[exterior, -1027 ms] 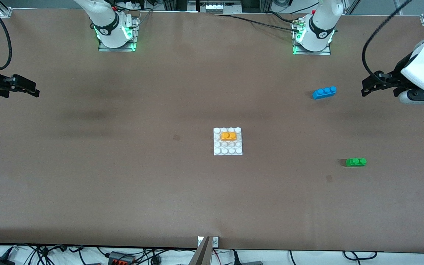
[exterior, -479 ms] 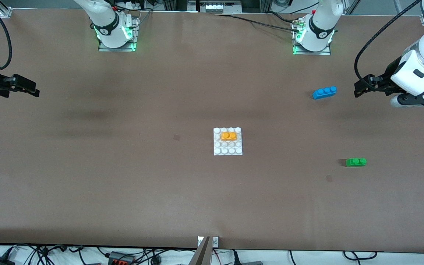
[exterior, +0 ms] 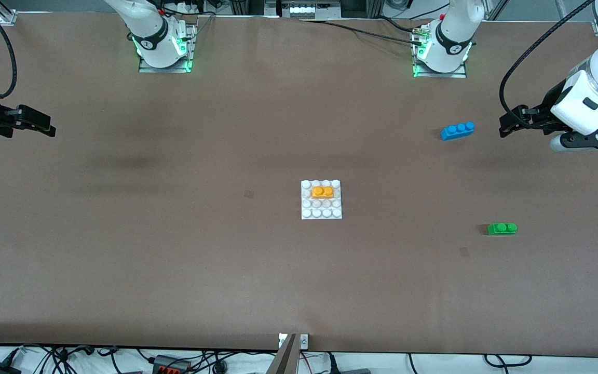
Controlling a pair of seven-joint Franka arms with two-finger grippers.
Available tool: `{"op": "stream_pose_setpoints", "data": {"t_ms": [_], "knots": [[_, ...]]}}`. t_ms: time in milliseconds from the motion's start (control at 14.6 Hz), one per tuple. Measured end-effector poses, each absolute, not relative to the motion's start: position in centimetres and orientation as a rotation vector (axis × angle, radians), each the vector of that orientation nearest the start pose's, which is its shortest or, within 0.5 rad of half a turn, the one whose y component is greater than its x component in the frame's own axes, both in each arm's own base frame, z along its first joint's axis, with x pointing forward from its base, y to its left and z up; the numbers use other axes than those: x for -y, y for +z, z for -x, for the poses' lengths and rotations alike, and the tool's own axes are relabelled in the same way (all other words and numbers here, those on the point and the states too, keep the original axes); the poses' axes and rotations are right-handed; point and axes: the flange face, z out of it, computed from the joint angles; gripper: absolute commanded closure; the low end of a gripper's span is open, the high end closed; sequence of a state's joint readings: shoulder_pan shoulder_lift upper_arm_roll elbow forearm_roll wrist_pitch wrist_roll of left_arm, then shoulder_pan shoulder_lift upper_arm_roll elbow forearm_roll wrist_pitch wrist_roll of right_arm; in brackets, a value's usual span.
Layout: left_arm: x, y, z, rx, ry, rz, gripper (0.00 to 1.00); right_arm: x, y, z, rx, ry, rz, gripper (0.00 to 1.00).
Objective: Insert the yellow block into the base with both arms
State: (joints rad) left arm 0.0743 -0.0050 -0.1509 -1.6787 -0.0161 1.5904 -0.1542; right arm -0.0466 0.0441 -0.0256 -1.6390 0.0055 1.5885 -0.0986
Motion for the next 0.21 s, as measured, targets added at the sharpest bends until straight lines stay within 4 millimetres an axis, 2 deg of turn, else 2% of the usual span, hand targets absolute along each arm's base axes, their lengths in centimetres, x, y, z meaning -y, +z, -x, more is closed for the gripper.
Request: {"op": "stream_pose_setpoints", "data": {"t_ms": [205], "knots": [[4.51, 57.80, -54.83, 0.128, 0.138, 3.160, 0.00, 3.65, 57.14, -56.51, 0.008, 0.121, 3.149, 0.00]]}}
